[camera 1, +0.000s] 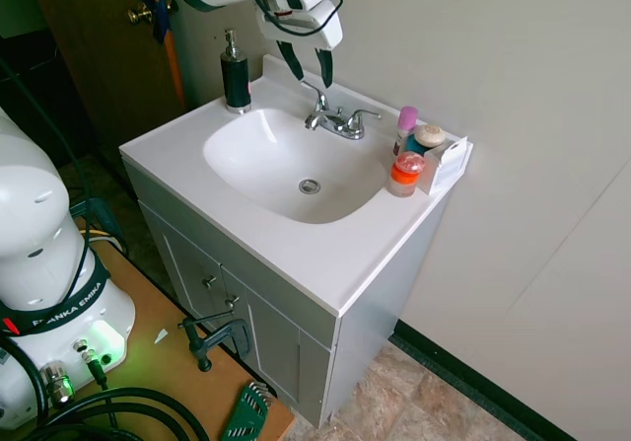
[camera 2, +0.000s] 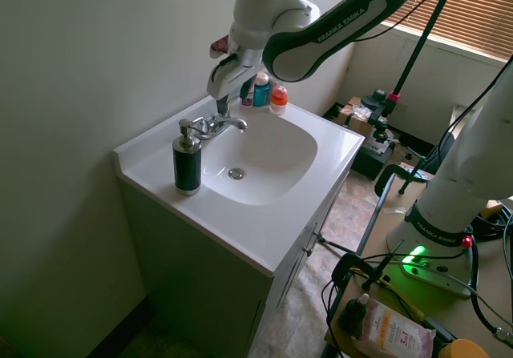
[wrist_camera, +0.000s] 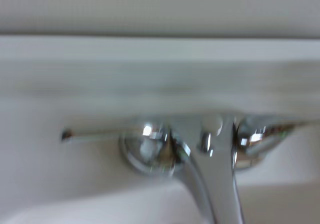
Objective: Turn on the hot water
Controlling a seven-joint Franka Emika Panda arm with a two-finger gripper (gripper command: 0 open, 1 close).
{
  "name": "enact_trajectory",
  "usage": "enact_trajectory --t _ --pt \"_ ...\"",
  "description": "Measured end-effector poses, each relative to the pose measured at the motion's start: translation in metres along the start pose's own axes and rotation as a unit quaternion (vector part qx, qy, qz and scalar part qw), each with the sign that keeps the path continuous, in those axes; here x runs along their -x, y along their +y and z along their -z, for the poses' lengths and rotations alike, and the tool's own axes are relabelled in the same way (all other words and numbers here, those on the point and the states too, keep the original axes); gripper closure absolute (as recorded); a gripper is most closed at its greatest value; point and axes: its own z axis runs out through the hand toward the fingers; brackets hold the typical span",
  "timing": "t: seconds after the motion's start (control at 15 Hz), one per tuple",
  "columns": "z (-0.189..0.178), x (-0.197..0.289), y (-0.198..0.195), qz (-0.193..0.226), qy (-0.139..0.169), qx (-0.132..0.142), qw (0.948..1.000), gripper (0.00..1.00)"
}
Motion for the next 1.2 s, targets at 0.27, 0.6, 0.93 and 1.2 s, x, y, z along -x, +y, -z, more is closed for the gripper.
enact_trajectory --t 0.27,0.6,0.93,1.2 --pt "-0.015 0.005 -0.043 0.005 0.015 -0.010 0.9998 0.00" --pt "-0.041 0.000 -0.073 0.006 0.017 -0.010 0.9998 0.00" --pt "-0.058 0.004 -0.074 0.010 0.015 0.002 0.9998 0.00" --pt "-0.071 0.004 -0.050 0.001 0.008 0.009 0.9999 0.00"
